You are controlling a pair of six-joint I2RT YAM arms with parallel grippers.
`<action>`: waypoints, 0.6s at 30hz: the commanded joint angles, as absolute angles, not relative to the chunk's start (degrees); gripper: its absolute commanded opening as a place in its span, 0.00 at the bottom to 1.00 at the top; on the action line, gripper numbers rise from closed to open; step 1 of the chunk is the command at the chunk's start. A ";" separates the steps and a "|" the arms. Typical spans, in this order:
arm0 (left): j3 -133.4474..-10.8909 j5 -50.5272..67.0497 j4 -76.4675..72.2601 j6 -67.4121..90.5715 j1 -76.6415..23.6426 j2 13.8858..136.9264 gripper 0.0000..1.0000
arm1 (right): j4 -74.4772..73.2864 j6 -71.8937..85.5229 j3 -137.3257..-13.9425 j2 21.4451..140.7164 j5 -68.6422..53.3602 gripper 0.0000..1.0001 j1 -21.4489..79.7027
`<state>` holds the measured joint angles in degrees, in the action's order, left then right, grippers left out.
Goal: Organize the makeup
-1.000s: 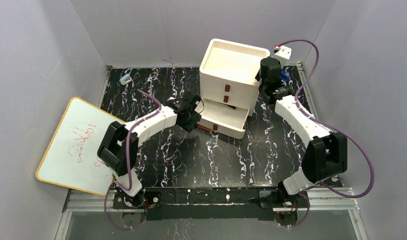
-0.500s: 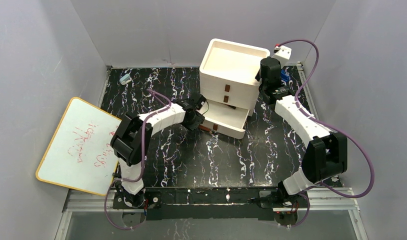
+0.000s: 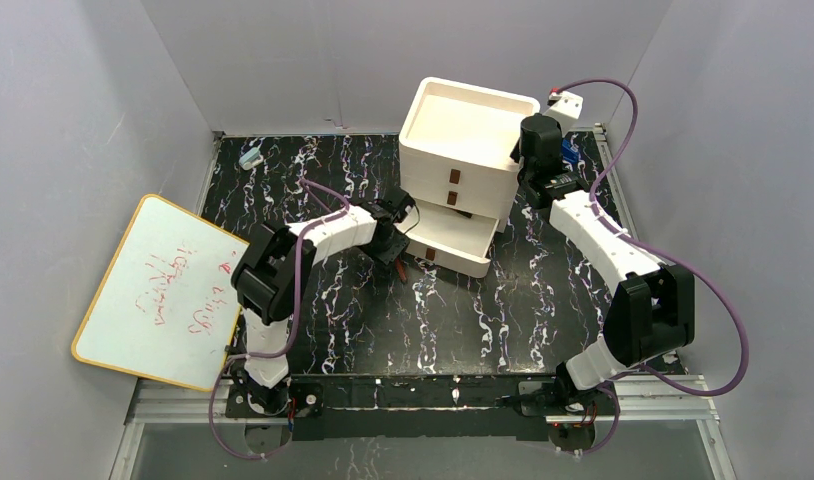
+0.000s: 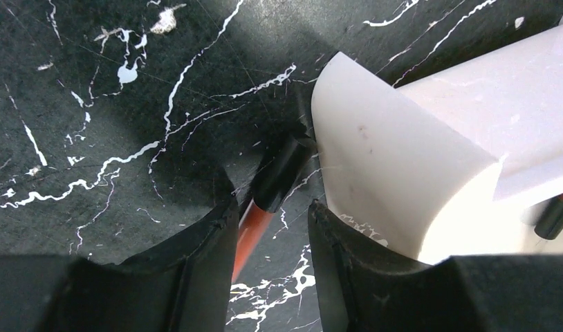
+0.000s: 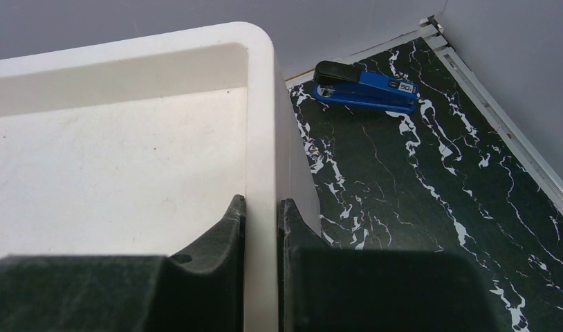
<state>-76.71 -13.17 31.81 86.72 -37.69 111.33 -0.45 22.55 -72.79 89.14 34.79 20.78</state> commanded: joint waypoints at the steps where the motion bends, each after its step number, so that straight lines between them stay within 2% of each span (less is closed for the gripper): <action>1: -77.72 -12.49 32.73 87.70 -37.42 114.65 0.40 | -25.75 23.29 -65.13 97.65 20.96 0.01 24.43; 6: -77.24 -10.96 32.91 87.37 -37.44 115.79 0.34 | -25.73 23.29 -65.04 97.56 21.08 0.01 24.44; 7: -76.90 -11.03 32.88 87.32 -37.44 115.61 0.30 | -25.71 23.29 -65.06 97.58 21.09 0.01 24.48; 10: -75.96 -10.77 32.79 86.85 -37.44 114.93 0.03 | -25.66 23.29 -65.13 97.80 21.09 0.01 24.48; 11: -75.68 -10.35 32.60 86.57 -37.44 114.78 0.00 | -25.66 23.29 -65.13 97.82 21.10 0.01 24.45; 18: -69.70 -5.04 26.82 85.07 -37.57 110.89 0.00 | -25.65 23.29 -65.13 97.82 21.22 0.01 24.49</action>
